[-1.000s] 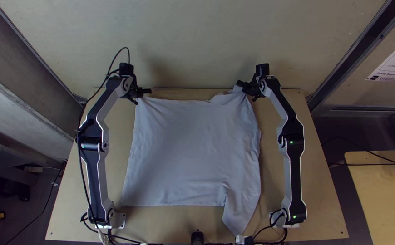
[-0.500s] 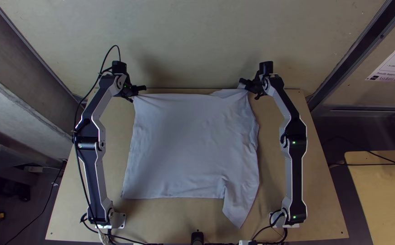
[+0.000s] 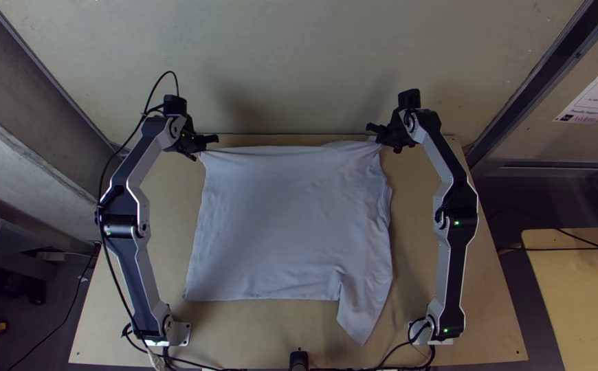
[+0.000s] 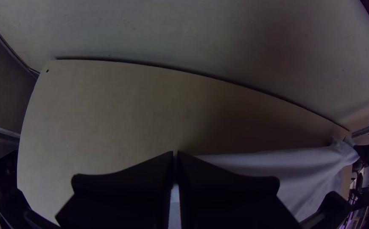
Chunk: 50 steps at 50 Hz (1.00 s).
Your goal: Fold the t-shirt
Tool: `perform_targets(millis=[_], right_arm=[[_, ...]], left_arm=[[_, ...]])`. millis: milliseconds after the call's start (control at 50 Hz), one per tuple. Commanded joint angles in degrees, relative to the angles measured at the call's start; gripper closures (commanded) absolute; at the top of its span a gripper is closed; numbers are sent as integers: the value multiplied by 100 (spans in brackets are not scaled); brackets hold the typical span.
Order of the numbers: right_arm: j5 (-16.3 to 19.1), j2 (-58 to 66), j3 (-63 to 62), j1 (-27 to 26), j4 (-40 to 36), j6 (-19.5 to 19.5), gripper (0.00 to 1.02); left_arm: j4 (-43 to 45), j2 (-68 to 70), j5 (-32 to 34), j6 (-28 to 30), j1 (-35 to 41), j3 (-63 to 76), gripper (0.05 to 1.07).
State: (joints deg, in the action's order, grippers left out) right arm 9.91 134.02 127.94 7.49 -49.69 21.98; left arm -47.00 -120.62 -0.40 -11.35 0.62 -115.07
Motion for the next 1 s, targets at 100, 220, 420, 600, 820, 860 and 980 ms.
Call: perform_targets(millis=[100,220,420,600,820,860,980], right_arm=[[-24,-526,-691,86,-146,-159,100],[-33,-833,-1175,148,-146,-203,100],[-42,-1378,-2124,174,12,-203,100],[-60,-2046,-3346,165,539,-211,100],[-68,-2468,-4629,139,1093,-255,100],[-77,-2530,-4857,139,1234,-255,100],[-130,-2653,-5367,148,1515,-255,100]], left_arm=[[323,741,32,257,-80,1100,104],[543,988,40,336,-133,1601,104],[807,1198,40,388,-133,2252,104],[1193,1453,40,397,-54,2885,104],[1527,1629,40,397,61,3473,104],[1598,1647,40,397,70,3579,104],[1712,1656,32,397,78,3772,104]])
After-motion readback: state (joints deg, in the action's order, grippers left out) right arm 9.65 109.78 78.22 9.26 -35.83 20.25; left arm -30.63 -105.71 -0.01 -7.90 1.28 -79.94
